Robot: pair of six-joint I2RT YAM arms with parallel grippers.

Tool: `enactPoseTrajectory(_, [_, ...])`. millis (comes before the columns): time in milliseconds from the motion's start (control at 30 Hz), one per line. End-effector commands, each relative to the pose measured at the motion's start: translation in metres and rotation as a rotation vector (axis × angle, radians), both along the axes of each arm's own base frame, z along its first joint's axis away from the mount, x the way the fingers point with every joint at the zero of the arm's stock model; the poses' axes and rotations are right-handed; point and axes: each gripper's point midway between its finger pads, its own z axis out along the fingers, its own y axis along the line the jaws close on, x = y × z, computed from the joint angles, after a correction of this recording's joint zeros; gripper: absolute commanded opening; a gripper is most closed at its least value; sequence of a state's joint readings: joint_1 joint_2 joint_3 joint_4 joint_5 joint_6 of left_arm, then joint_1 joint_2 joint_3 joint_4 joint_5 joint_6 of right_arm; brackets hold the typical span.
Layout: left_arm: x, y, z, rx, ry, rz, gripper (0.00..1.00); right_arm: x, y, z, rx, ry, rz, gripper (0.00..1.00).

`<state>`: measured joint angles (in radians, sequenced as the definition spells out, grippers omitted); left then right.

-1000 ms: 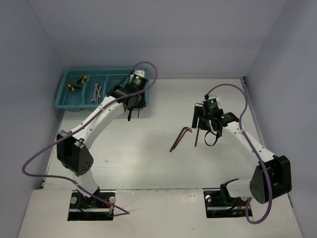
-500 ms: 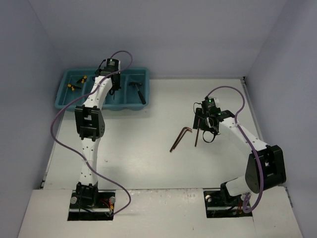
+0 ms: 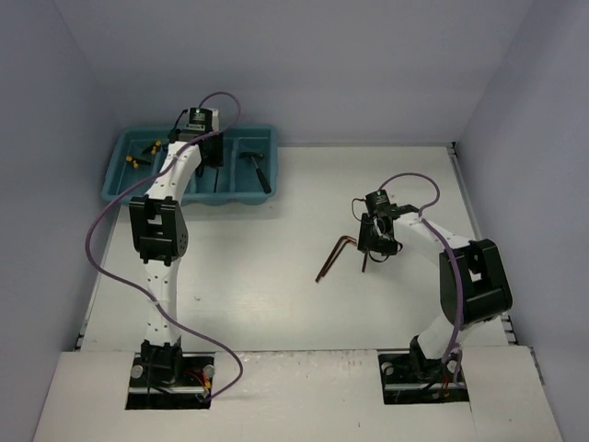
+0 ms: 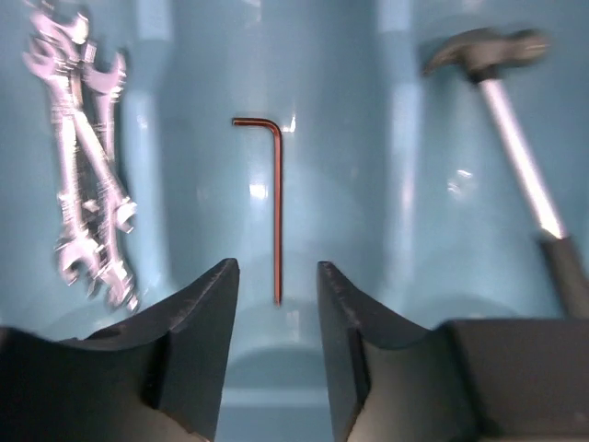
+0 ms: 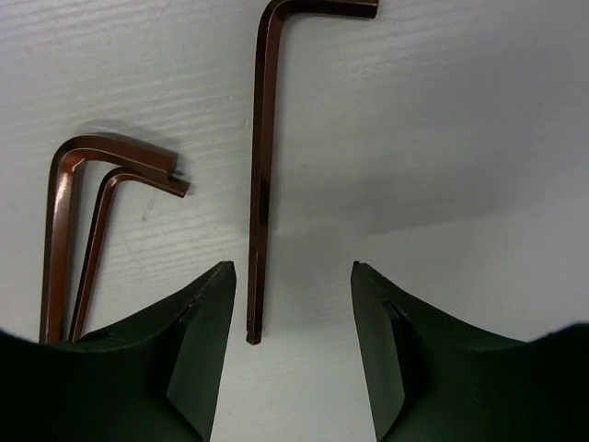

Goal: Sort the tools into containers

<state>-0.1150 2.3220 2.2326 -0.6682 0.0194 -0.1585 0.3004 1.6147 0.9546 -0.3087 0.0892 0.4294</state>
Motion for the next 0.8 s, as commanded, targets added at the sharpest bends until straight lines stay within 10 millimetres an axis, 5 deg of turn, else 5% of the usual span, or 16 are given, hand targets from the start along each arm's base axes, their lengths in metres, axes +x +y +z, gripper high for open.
enactPoseTrajectory(0, [-0.01,-0.003,0.13,-0.082,-0.273,0.007,0.39,0.008,0.009,-0.009,0.051,0.003,-0.017,0.48])
enactPoseTrajectory(133, [-0.044,-0.011,0.162,-0.192,-0.287,0.042,0.4,0.005,0.012,-0.025,0.057,0.043,-0.029,0.47])
enactPoseTrajectory(233, [-0.089,-0.023,0.202,-0.296,-0.331,0.036,0.41,-0.004,0.009,-0.04,0.049,0.085,-0.057,0.31])
enactPoseTrajectory(333, [-0.127,-0.043,0.199,-0.345,-0.299,0.006,0.41,-0.014,0.001,-0.049,0.014,0.103,-0.095,0.1])
enactPoseTrajectory(433, [-0.171,-0.066,0.209,-0.387,-0.318,-0.058,0.41,-0.017,-0.003,-0.047,0.004,0.089,-0.114,0.0])
enactPoseTrajectory(567, [-0.218,-0.116,0.194,-0.503,-0.261,-0.171,0.41,-0.001,0.0,-0.008,0.014,-0.051,-0.097,0.0])
enactPoseTrajectory(667, [-0.249,-0.15,0.198,-0.6,-0.252,-0.242,0.43,0.014,0.02,0.042,0.062,-0.215,-0.013,0.0])
enactPoseTrajectory(767, [-0.272,-0.181,0.211,-0.7,-0.273,-0.311,0.56,0.017,0.054,0.092,0.116,-0.361,0.107,0.0])
